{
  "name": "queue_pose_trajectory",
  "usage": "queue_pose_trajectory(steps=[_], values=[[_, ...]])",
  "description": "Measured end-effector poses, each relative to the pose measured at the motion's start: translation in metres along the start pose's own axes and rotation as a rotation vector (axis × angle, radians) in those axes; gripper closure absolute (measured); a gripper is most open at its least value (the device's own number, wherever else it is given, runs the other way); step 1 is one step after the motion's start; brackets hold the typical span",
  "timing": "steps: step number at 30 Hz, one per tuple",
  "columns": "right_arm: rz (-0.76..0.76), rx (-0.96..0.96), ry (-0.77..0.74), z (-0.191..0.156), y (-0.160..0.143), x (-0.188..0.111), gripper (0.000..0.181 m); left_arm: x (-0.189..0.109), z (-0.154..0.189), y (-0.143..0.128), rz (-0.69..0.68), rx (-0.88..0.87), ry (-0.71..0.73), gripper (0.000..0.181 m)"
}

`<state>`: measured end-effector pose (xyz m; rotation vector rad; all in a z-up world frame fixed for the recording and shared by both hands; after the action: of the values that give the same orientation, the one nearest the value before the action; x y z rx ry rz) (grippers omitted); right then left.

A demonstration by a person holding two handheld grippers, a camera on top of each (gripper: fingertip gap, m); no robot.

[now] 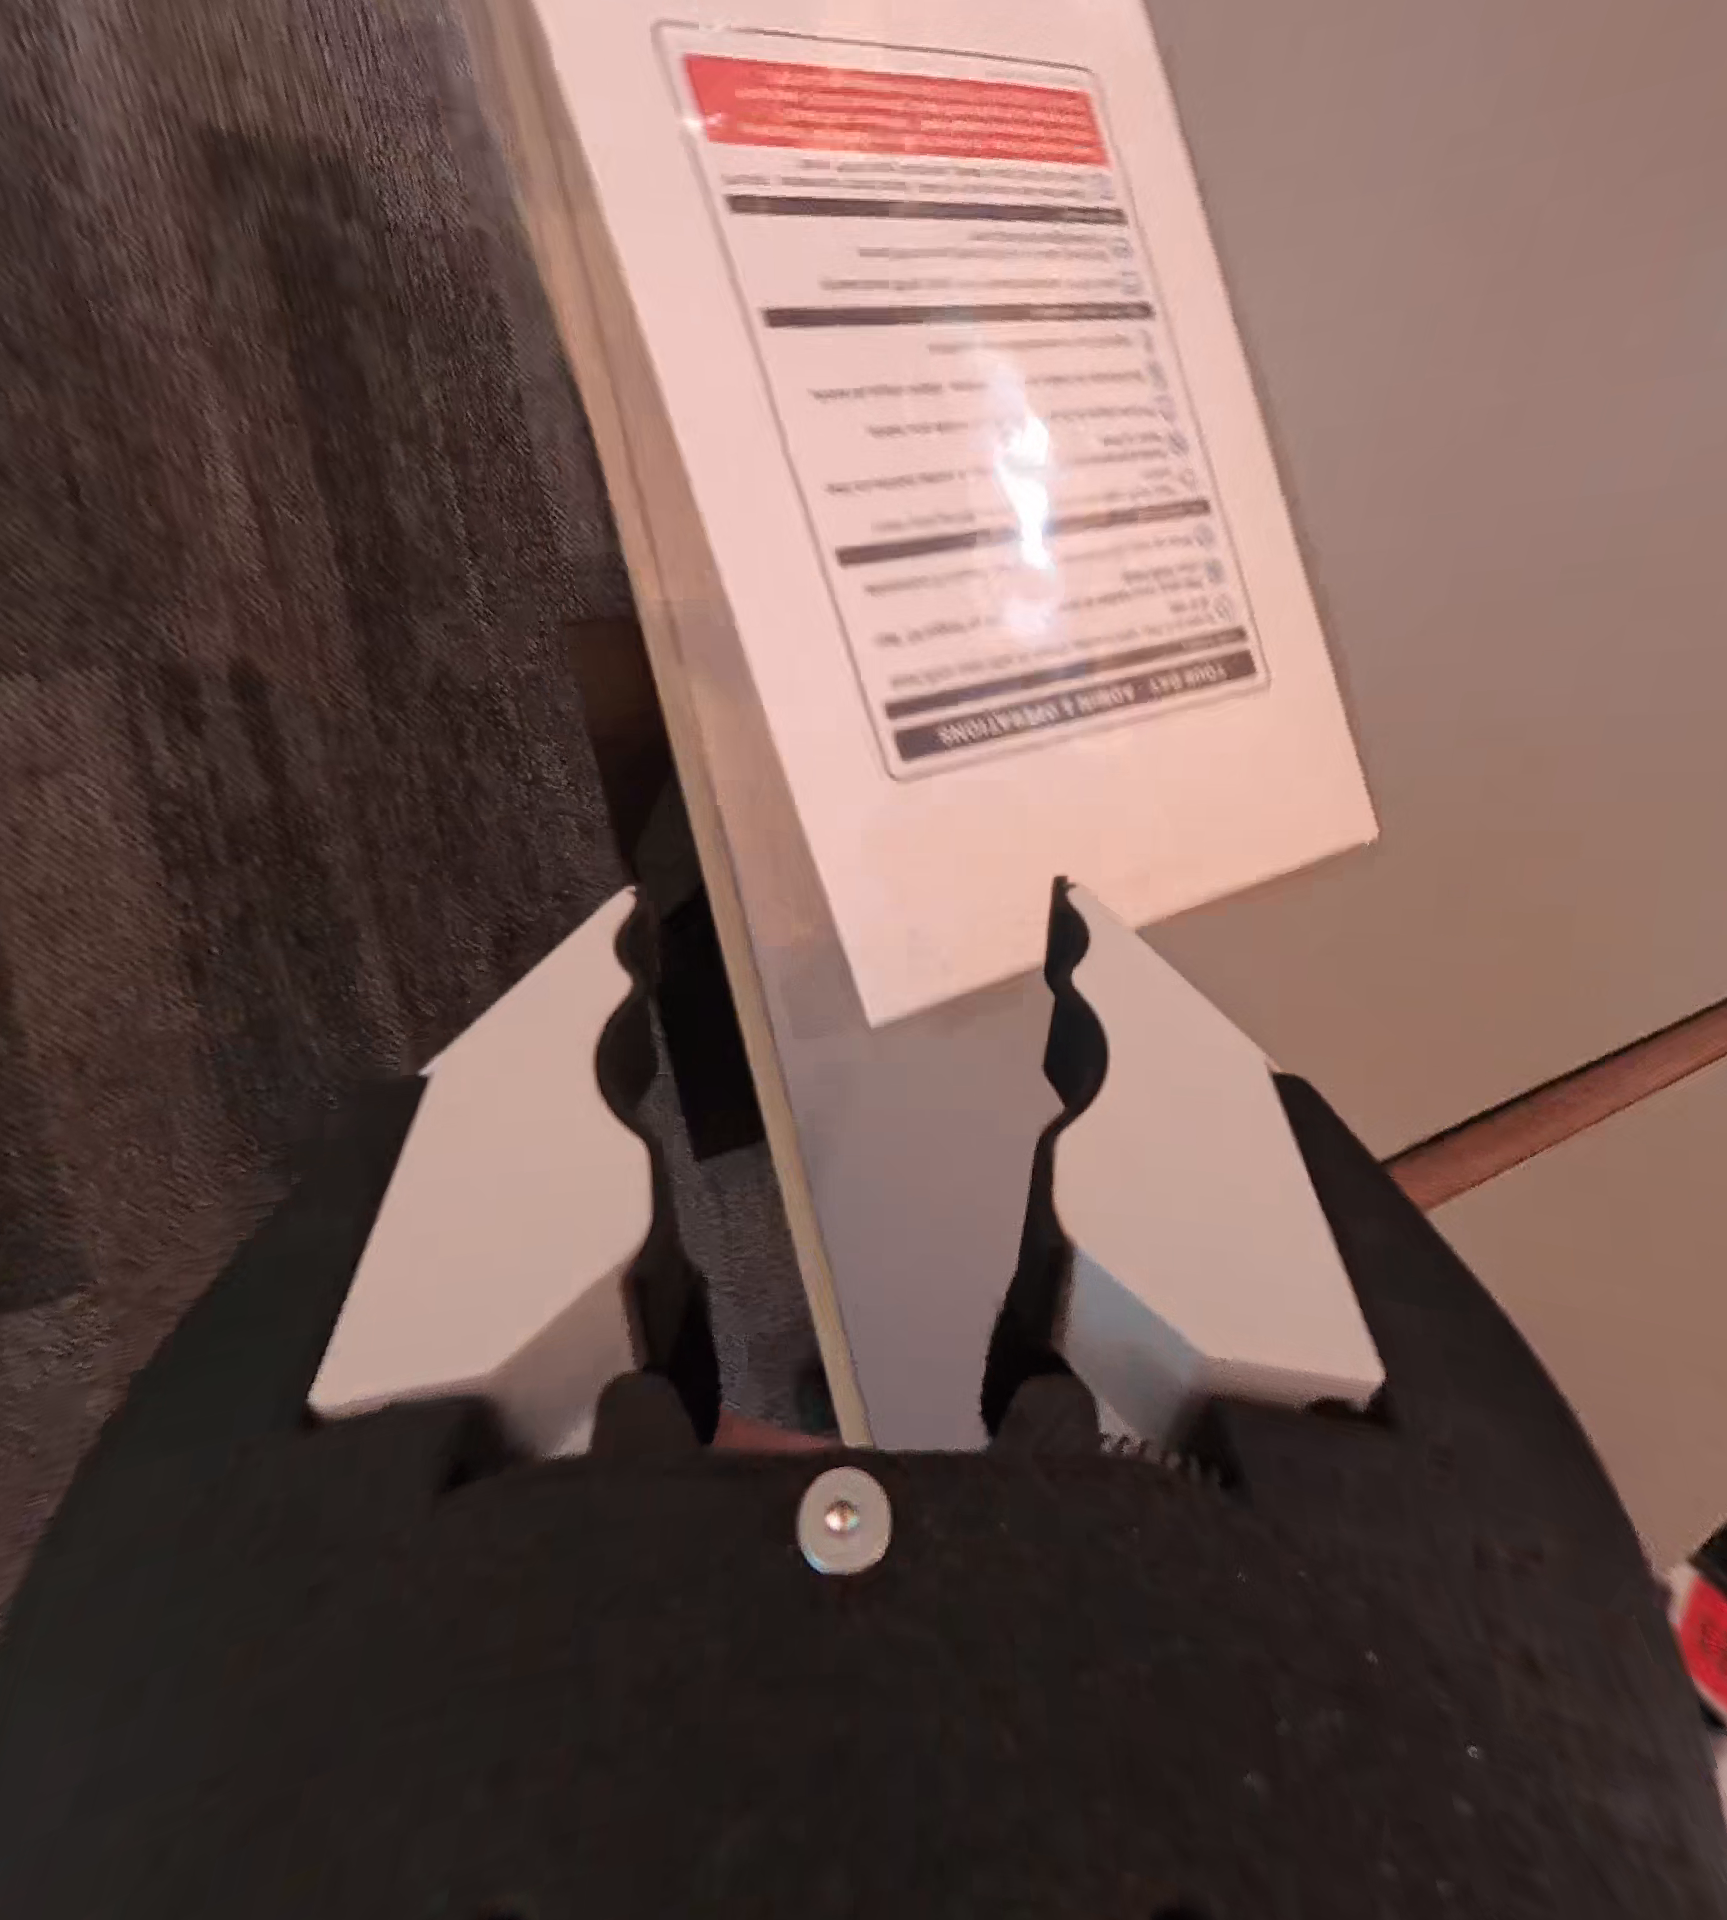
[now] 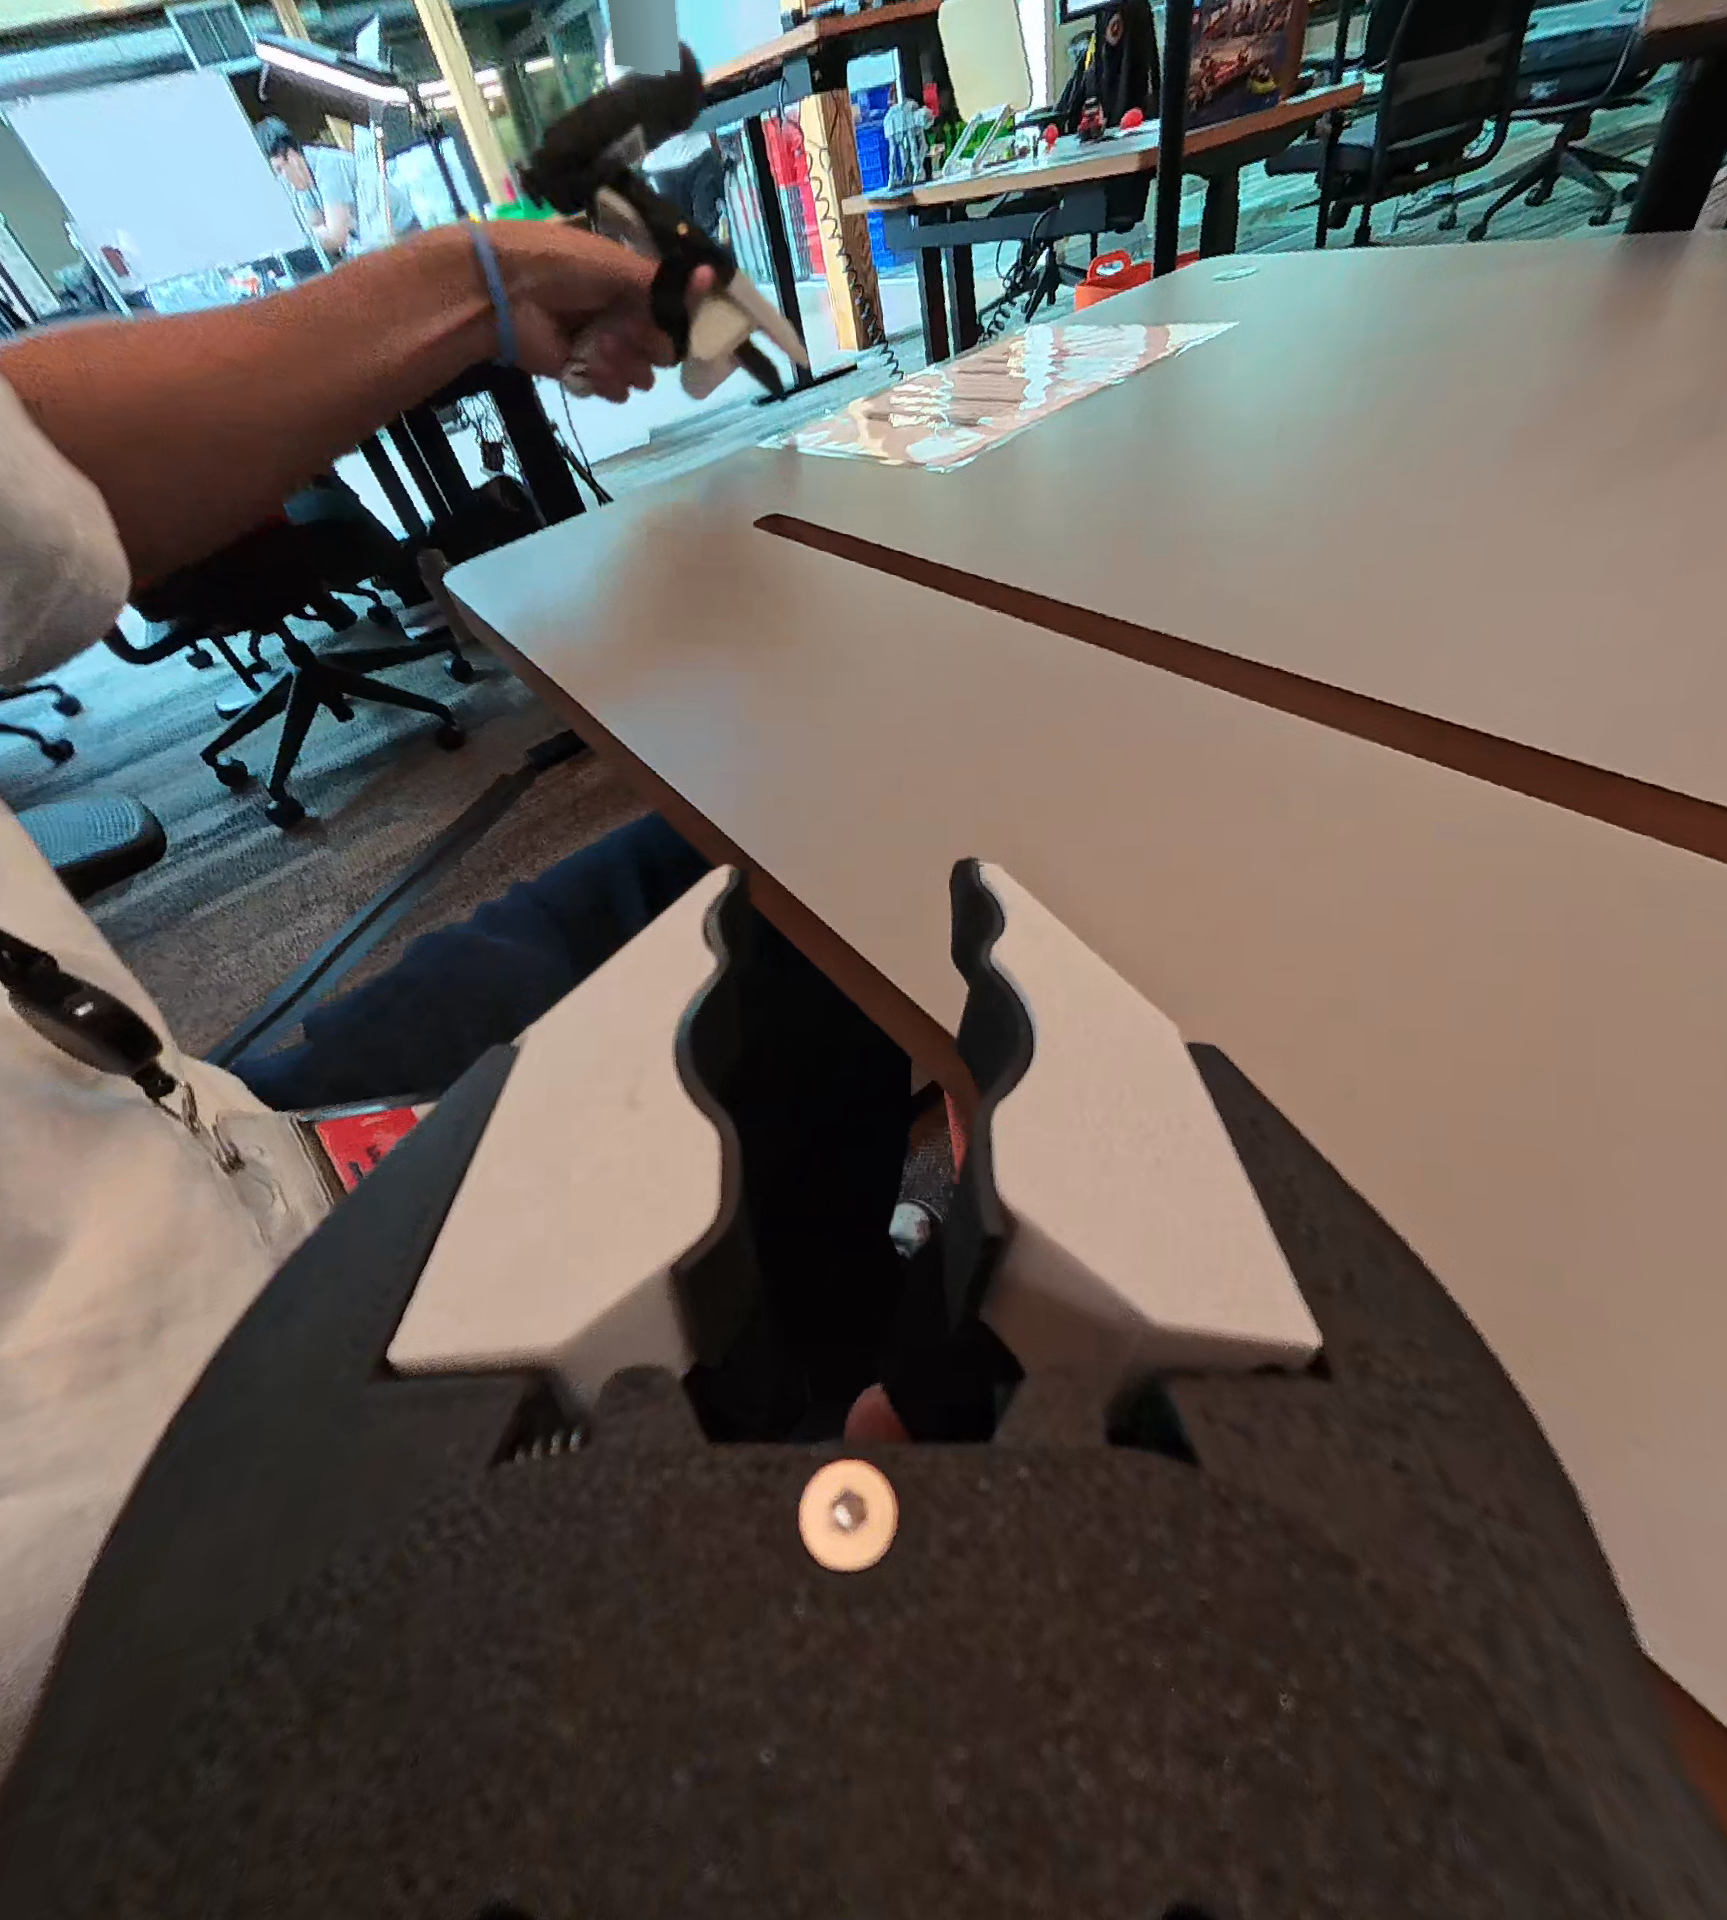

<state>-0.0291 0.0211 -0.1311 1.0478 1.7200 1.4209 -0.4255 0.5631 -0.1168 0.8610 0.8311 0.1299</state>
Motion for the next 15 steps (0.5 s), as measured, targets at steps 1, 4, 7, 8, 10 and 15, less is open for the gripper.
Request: queue_pose_trajectory(steps=[1,4,7,8,10,15], values=[[-0.012,-0.005,0.002,0.0,-0.002,0.001,0.141,0.008,-0.008,0.002,-0.018,-0.042,-0.028,0.106],[-0.034,-0.007,0.013,-0.002,-0.005,0.004,0.141,0.024,-0.024,-0.003,-0.075,-0.145,-0.104,0.107],[-0.05,0.008,0.025,-0.002,-0.008,0.006,0.141,0.031,-0.033,-0.016,-0.108,-0.157,-0.143,0.122],[-0.053,0.013,0.03,-0.002,-0.008,0.007,0.141,0.03,-0.034,-0.02,-0.098,-0.148,-0.181,0.132],[-0.059,0.025,0.039,-0.003,-0.009,0.008,0.141,0.028,-0.036,-0.025,-0.074,-0.204,-0.25,0.141],[-0.086,0.032,0.061,-0.007,-0.012,0.009,0.141,0.009,-0.047,-0.04,-0.07,-0.307,-0.378,0.158]])
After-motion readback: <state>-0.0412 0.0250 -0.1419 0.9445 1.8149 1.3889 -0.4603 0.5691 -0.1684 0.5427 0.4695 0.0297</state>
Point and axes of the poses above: each gripper's, where its closed fingertips meet, x out along the fingers, y out of its top, z = x × y across the jaws, the point moved 8 cm from there along -x, back along the fingers, and after that the axes turned 13 degrees about z, right-handed, at the moved point
